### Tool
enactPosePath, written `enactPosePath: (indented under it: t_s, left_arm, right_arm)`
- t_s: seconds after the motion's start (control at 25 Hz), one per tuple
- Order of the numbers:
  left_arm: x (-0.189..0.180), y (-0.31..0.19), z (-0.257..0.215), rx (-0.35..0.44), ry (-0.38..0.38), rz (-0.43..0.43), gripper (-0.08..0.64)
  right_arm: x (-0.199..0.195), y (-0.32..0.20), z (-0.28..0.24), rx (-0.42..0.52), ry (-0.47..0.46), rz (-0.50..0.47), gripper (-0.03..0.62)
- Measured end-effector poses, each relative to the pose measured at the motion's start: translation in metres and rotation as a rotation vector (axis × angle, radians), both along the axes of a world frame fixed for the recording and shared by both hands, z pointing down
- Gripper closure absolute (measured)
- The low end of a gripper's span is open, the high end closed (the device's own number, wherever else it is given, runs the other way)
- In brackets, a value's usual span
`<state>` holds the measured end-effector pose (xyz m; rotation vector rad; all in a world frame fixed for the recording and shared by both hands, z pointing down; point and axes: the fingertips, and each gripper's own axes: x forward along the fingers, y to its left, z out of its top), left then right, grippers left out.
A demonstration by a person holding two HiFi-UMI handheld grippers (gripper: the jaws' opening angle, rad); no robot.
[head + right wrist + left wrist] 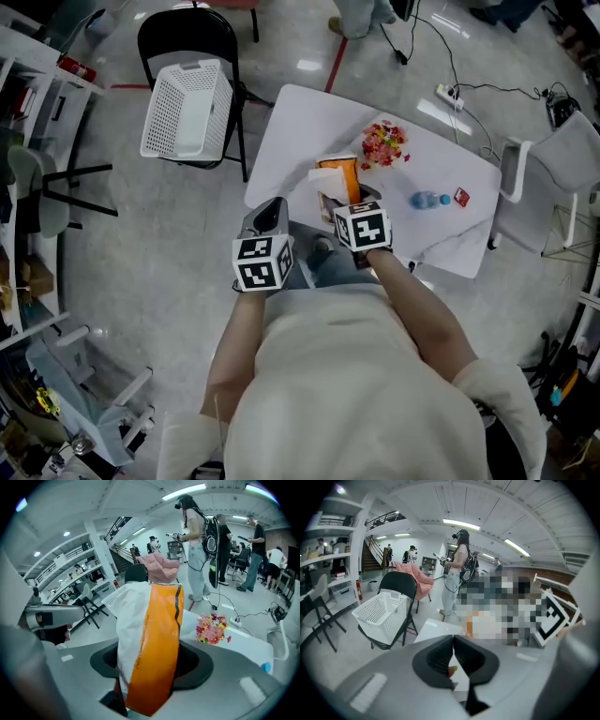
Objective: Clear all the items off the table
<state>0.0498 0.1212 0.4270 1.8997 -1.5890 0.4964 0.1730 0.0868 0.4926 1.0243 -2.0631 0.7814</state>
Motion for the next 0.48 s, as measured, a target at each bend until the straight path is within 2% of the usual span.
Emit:
enactPosePath:
  t_s: [0.48]
  left_arm:
    - [-0.072,-0.03,-0.01,0.032,-0.007,-0.019,0.548]
  right_arm:
    - [-0.064,-0.03,-0.025,0.056,0.014,-0.054,0.314]
